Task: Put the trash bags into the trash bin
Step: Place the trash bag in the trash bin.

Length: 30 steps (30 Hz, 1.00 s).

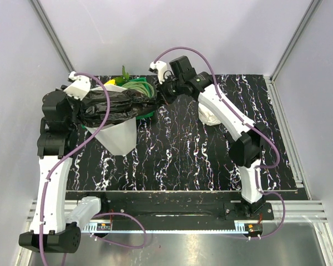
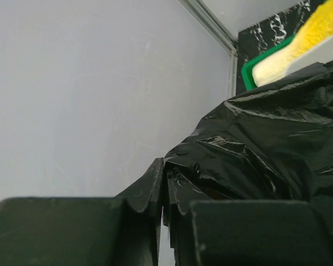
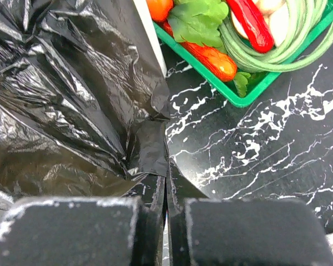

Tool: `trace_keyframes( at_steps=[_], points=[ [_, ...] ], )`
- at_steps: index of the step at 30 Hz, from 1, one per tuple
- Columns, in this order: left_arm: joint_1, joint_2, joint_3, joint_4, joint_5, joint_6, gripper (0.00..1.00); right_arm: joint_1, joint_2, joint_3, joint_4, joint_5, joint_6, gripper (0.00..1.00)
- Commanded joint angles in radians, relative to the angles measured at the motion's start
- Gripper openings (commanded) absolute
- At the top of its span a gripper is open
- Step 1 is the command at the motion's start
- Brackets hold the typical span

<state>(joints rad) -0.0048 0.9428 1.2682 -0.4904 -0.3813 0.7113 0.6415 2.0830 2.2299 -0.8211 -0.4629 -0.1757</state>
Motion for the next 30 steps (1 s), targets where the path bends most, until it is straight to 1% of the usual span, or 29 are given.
trace_keyframes(
  at_steps=[1,2,7,9,13,15,19,21,22,23,25,27,30],
  points=[
    [0.005,-0.03,-0.007,-0.039,0.053,-0.056,0.12,0.018,-0.13,-0.076,0.126,0.05,0.01,0.05],
    [0.025,-0.033,-0.007,-0.053,0.059,-0.062,0.13,0.02,-0.138,-0.097,0.132,0.05,0.01,0.08],
    [0.028,-0.061,-0.015,-0.082,0.07,-0.088,0.13,0.026,-0.182,-0.18,0.177,0.063,0.01,0.12],
    [0.031,-0.07,-0.007,-0.1,0.088,-0.104,0.14,0.03,-0.196,-0.196,0.183,0.053,0.007,0.23],
    [0.031,-0.079,0.028,-0.145,0.113,-0.118,0.2,0.034,-0.215,-0.207,0.181,0.035,0.005,0.45],
    [0.031,-0.082,0.046,-0.165,0.124,-0.122,0.25,0.038,-0.225,-0.21,0.175,0.03,-0.004,0.5],
    [0.031,-0.091,0.06,-0.197,0.145,-0.134,0.35,0.052,-0.244,-0.214,0.168,0.035,-0.022,0.56],
    [0.031,-0.095,0.071,-0.215,0.159,-0.139,0.41,0.06,-0.248,-0.197,0.155,0.04,-0.027,0.62],
    [0.031,-0.098,0.074,-0.223,0.168,-0.144,0.46,0.063,-0.25,-0.185,0.143,0.04,-0.033,0.67],
    [0.031,-0.099,0.082,-0.234,0.179,-0.148,0.51,0.067,-0.25,-0.171,0.131,0.044,-0.041,0.73],
    [0.031,-0.102,0.1,-0.252,0.197,-0.159,0.62,0.086,-0.245,-0.139,0.102,0.064,-0.065,0.79],
    [0.031,-0.102,0.125,-0.267,0.206,-0.171,0.68,0.112,-0.244,-0.122,0.073,0.089,-0.096,0.81],
    [0.031,-0.101,0.138,-0.275,0.208,-0.179,0.76,0.145,-0.25,-0.141,0.062,0.124,-0.123,0.81]
  ],
)
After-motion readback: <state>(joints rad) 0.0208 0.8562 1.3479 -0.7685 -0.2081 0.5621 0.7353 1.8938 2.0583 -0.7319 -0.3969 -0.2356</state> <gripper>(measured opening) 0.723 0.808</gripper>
